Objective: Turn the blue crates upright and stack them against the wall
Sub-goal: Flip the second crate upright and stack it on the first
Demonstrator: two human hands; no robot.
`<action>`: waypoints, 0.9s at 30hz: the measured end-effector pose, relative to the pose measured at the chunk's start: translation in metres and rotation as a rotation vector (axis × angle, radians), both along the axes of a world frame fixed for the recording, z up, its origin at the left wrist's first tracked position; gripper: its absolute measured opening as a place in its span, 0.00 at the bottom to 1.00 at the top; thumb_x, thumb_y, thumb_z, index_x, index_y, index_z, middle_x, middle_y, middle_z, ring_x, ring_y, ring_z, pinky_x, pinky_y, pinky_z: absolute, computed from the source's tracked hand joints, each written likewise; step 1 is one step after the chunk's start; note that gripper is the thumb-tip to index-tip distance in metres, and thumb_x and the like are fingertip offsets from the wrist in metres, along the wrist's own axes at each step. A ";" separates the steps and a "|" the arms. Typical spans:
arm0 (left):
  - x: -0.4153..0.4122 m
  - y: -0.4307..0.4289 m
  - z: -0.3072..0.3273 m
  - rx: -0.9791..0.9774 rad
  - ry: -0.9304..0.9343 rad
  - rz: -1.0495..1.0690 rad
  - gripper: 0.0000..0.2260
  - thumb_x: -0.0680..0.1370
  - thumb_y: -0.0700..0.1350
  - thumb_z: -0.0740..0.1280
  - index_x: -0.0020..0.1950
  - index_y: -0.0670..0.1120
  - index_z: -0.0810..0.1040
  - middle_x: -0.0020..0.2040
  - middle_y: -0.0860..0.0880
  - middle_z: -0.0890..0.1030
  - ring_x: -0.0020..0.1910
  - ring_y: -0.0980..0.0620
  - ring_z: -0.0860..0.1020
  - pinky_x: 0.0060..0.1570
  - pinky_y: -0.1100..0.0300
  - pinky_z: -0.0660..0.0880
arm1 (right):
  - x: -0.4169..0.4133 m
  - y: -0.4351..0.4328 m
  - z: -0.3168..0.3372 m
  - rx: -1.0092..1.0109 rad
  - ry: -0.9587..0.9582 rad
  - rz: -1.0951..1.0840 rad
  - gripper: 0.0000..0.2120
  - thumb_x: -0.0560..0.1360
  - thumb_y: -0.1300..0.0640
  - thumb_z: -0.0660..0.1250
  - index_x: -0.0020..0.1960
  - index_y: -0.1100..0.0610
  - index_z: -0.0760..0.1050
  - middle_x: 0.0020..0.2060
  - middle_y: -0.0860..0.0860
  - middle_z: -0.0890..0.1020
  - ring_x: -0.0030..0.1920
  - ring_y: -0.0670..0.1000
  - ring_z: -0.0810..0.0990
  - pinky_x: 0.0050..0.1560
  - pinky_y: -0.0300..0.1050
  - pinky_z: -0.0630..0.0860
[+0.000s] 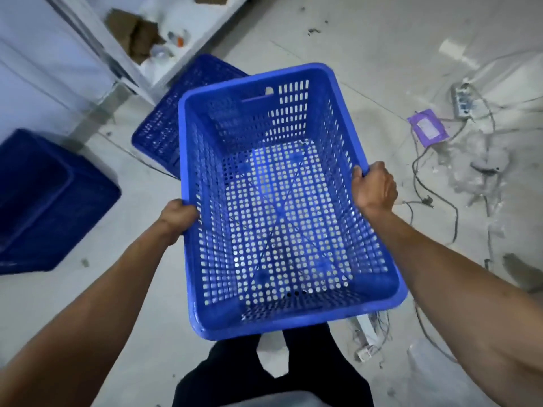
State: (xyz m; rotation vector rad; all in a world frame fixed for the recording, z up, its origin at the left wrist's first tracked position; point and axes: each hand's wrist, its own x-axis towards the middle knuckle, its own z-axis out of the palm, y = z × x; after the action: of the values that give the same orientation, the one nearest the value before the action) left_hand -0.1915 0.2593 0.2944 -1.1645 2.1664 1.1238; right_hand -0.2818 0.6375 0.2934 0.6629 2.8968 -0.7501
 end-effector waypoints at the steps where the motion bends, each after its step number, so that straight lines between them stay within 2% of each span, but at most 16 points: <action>1: 0.005 -0.010 0.011 0.003 0.017 0.021 0.09 0.76 0.37 0.65 0.56 0.38 0.76 0.54 0.38 0.81 0.51 0.37 0.81 0.48 0.47 0.80 | -0.004 -0.013 0.011 0.005 0.019 0.023 0.17 0.80 0.47 0.60 0.55 0.62 0.73 0.52 0.63 0.81 0.53 0.65 0.79 0.50 0.53 0.72; 5: 0.042 -0.058 0.038 0.012 0.080 0.099 0.09 0.76 0.37 0.65 0.55 0.37 0.77 0.53 0.40 0.82 0.48 0.41 0.81 0.45 0.51 0.79 | -0.007 -0.070 0.038 0.030 0.077 0.137 0.18 0.80 0.47 0.59 0.55 0.63 0.72 0.51 0.63 0.81 0.51 0.66 0.79 0.49 0.54 0.72; 8: 0.079 -0.105 0.056 0.011 0.115 0.219 0.08 0.75 0.39 0.66 0.51 0.37 0.77 0.52 0.40 0.82 0.48 0.40 0.82 0.51 0.46 0.81 | -0.002 -0.130 0.058 0.051 0.114 0.234 0.18 0.80 0.47 0.59 0.54 0.62 0.72 0.49 0.62 0.81 0.48 0.65 0.79 0.45 0.52 0.72; 11: 0.114 -0.149 0.072 0.009 0.181 0.322 0.04 0.76 0.41 0.67 0.45 0.40 0.77 0.49 0.41 0.82 0.47 0.40 0.82 0.52 0.45 0.80 | 0.002 -0.192 0.080 0.048 0.168 0.320 0.18 0.80 0.46 0.59 0.54 0.62 0.72 0.47 0.62 0.81 0.46 0.65 0.79 0.44 0.52 0.72; 14: 0.155 -0.196 0.079 -0.019 0.225 0.448 0.12 0.77 0.50 0.68 0.52 0.41 0.79 0.50 0.41 0.83 0.48 0.40 0.83 0.53 0.46 0.81 | 0.014 -0.259 0.104 0.055 0.197 0.405 0.19 0.79 0.45 0.59 0.53 0.61 0.73 0.47 0.61 0.81 0.45 0.64 0.79 0.44 0.52 0.73; 18: 0.216 -0.251 0.084 -0.065 0.245 0.605 0.19 0.77 0.59 0.68 0.46 0.42 0.81 0.48 0.42 0.84 0.48 0.39 0.82 0.55 0.45 0.80 | 0.034 -0.345 0.133 0.067 0.236 0.559 0.18 0.80 0.45 0.60 0.53 0.62 0.73 0.48 0.63 0.81 0.47 0.64 0.80 0.45 0.52 0.73; 20: 0.247 -0.274 0.086 -0.094 0.255 0.678 0.23 0.76 0.63 0.66 0.48 0.41 0.83 0.49 0.42 0.84 0.48 0.39 0.82 0.56 0.45 0.79 | 0.046 -0.388 0.144 0.066 0.249 0.637 0.19 0.79 0.45 0.61 0.53 0.62 0.73 0.49 0.64 0.81 0.50 0.65 0.80 0.47 0.53 0.74; 24: 0.300 -0.303 0.092 -0.179 0.267 0.823 0.21 0.79 0.59 0.66 0.52 0.40 0.81 0.50 0.40 0.82 0.52 0.36 0.81 0.58 0.45 0.77 | 0.068 -0.469 0.154 0.101 0.258 0.812 0.20 0.79 0.44 0.61 0.52 0.62 0.73 0.50 0.64 0.81 0.51 0.65 0.80 0.45 0.53 0.72; 27: 0.320 -0.318 0.093 -0.202 0.241 0.925 0.19 0.80 0.58 0.65 0.49 0.40 0.78 0.47 0.40 0.79 0.49 0.37 0.79 0.51 0.49 0.76 | 0.073 -0.522 0.163 0.075 0.281 0.905 0.20 0.80 0.44 0.61 0.54 0.62 0.74 0.50 0.63 0.81 0.51 0.66 0.80 0.45 0.54 0.72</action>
State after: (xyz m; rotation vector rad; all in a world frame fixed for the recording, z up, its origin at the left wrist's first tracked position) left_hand 0.1283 -0.0591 0.3873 -2.3604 1.9356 1.4562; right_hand -0.2090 0.1157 0.4567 -0.7857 2.9682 -0.6136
